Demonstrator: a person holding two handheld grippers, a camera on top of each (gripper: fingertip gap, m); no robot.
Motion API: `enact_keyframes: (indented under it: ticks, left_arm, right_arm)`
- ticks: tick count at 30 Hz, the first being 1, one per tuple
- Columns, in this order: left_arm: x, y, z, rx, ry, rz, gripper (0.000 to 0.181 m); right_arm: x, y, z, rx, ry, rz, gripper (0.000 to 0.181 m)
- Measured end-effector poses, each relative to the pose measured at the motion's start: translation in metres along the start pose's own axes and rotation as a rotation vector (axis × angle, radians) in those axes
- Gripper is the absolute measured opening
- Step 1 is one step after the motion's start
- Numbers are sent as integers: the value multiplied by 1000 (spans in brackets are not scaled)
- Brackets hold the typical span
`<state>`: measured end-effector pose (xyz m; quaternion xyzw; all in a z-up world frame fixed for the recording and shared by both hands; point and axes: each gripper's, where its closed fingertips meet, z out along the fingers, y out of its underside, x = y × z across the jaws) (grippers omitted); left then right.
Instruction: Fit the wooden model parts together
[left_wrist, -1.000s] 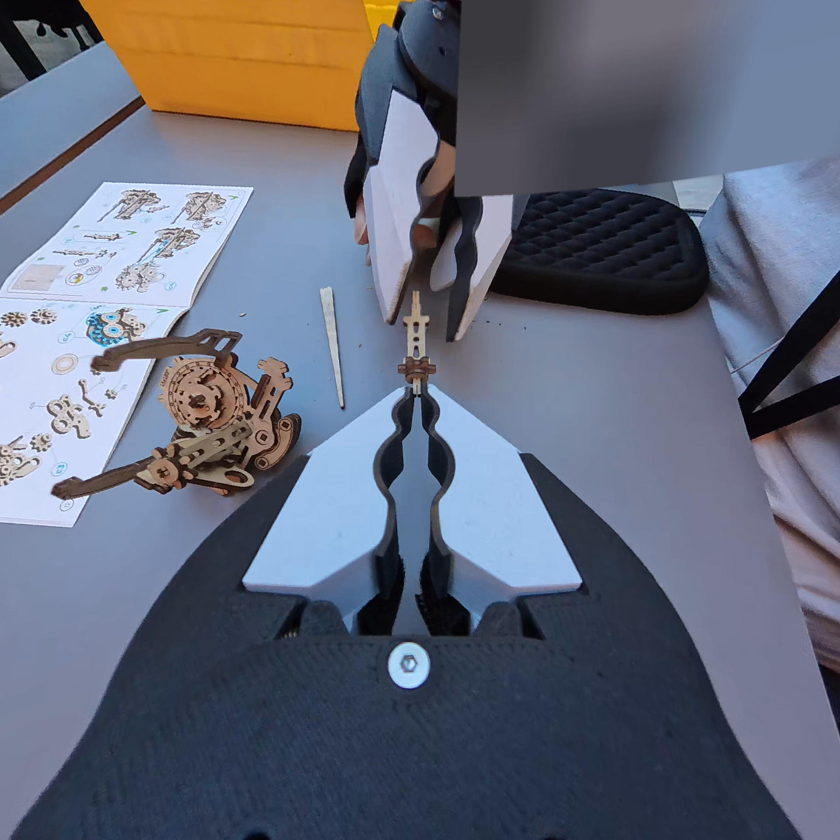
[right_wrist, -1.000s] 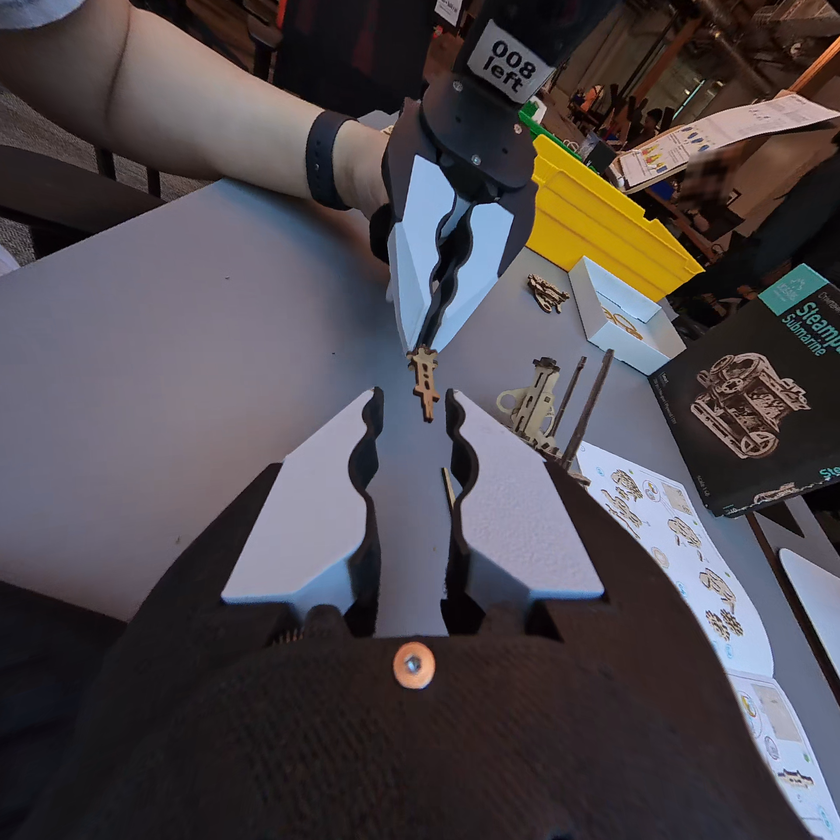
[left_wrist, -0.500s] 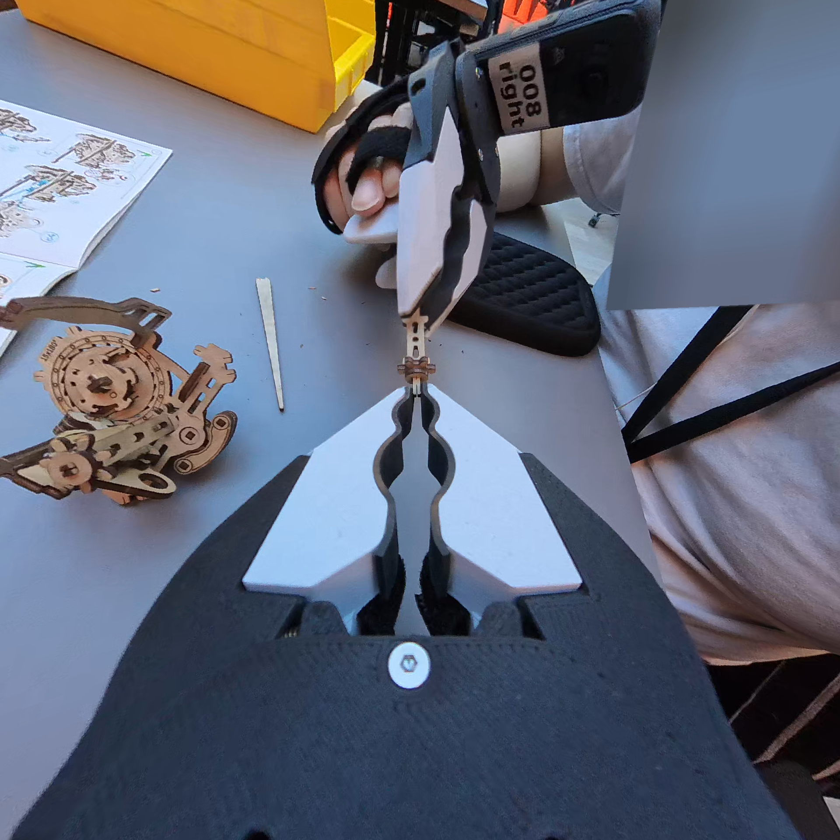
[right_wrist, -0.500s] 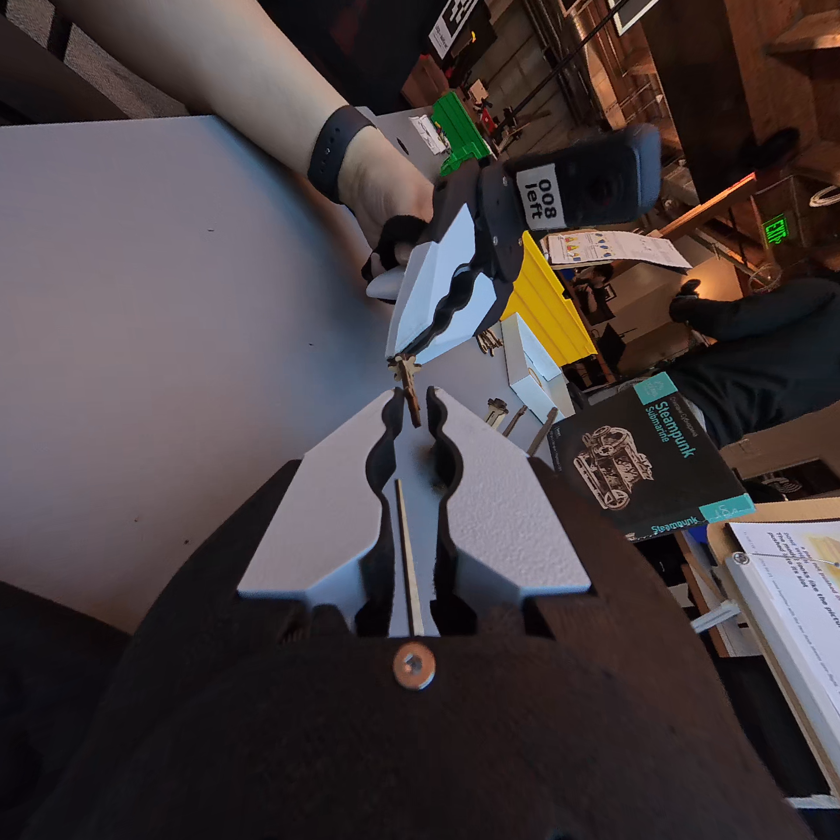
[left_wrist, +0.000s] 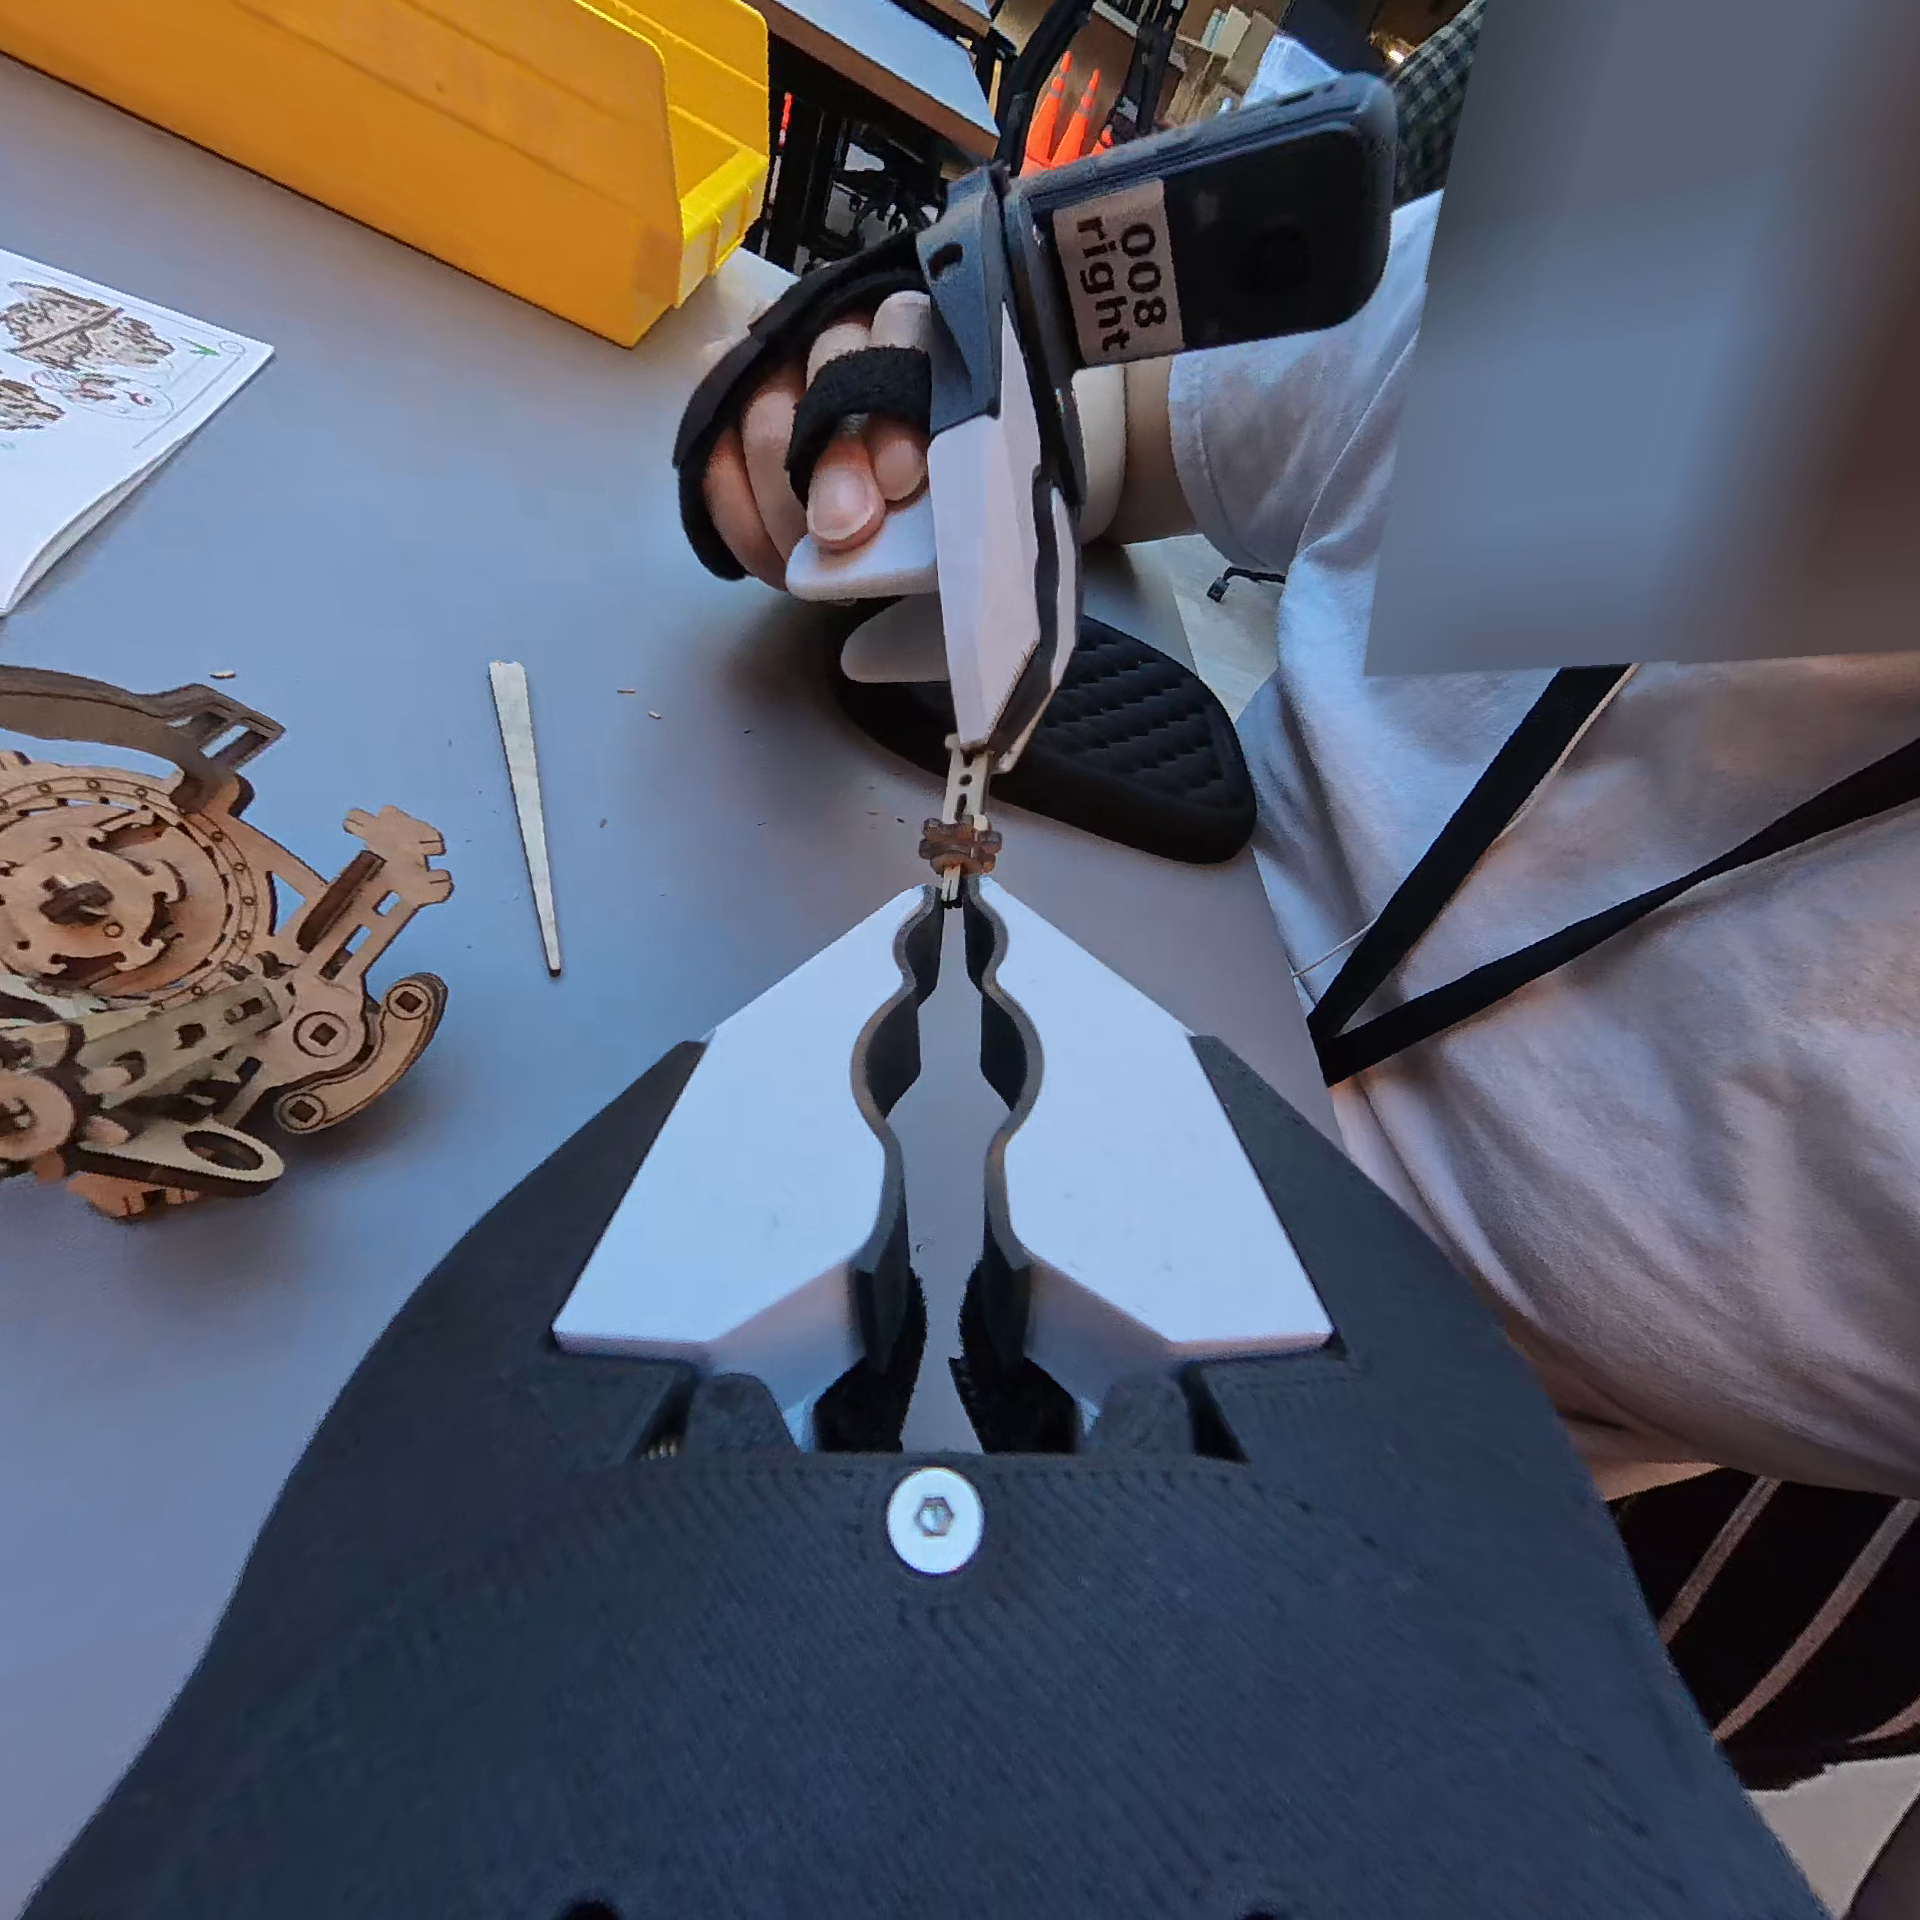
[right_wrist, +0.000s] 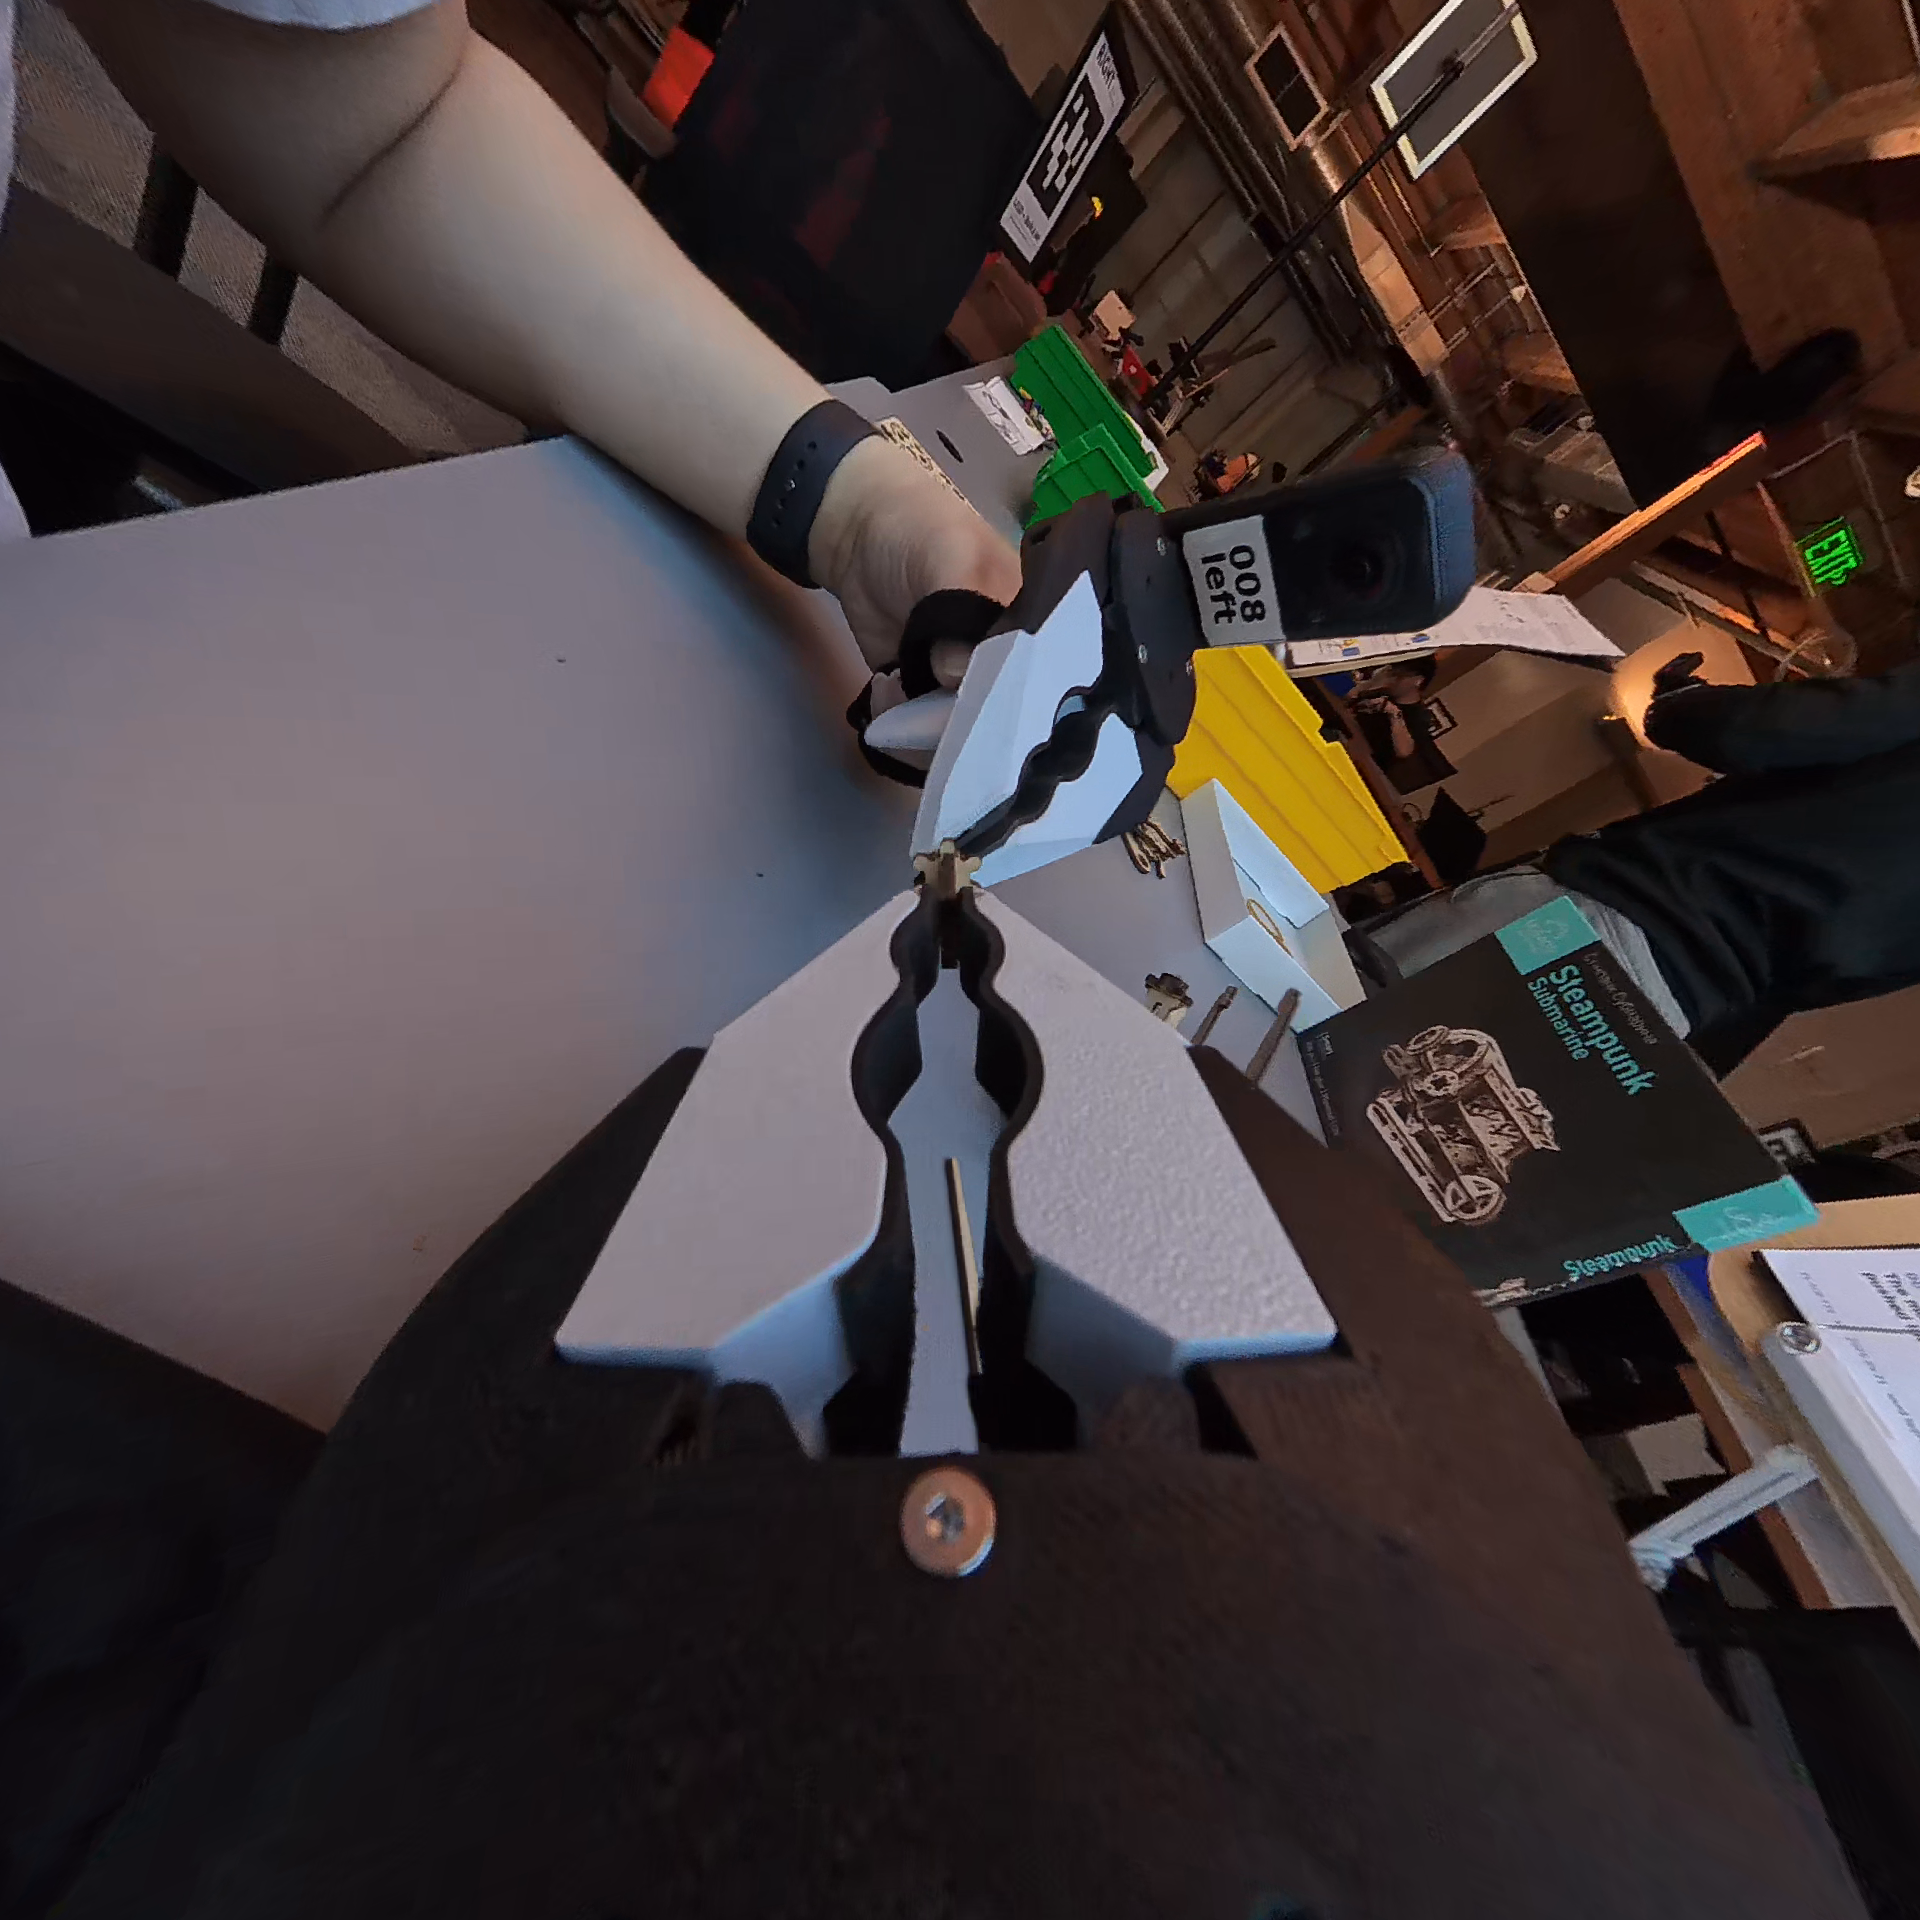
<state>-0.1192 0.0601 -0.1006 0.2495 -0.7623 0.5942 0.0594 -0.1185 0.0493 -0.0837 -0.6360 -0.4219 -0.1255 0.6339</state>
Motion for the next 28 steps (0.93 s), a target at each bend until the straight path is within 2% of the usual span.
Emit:
enact_keyframes:
  ticks: [7,9,12,16,18,25,28]
  left_arm:
    - [0,-5,-3,45,25,-40,1]
    - [-8,-4,-6,42,-21,-40,11]
    - [-27,-2,-20,33,-154,-40,23]
    - [-83,9,-66,33,-526,-93,21]
    - [-99,17,-82,22,-628,-144,20]
    - [-98,10,-76,81,-549,-208,26]
    - [-103,12,-80,26,-636,-131,26]
  right_arm:
    - [6,1,1,-15,4,89,0]
    - [11,2,0,-20,34,93,0]
    - [21,6,-2,-30,73,128,0]
    - [32,30,1,-113,112,226,0]
    - [35,43,4,-163,113,294,0]
    - [44,58,13,-187,100,491,0]
    - [47,57,12,-164,99,540,0]
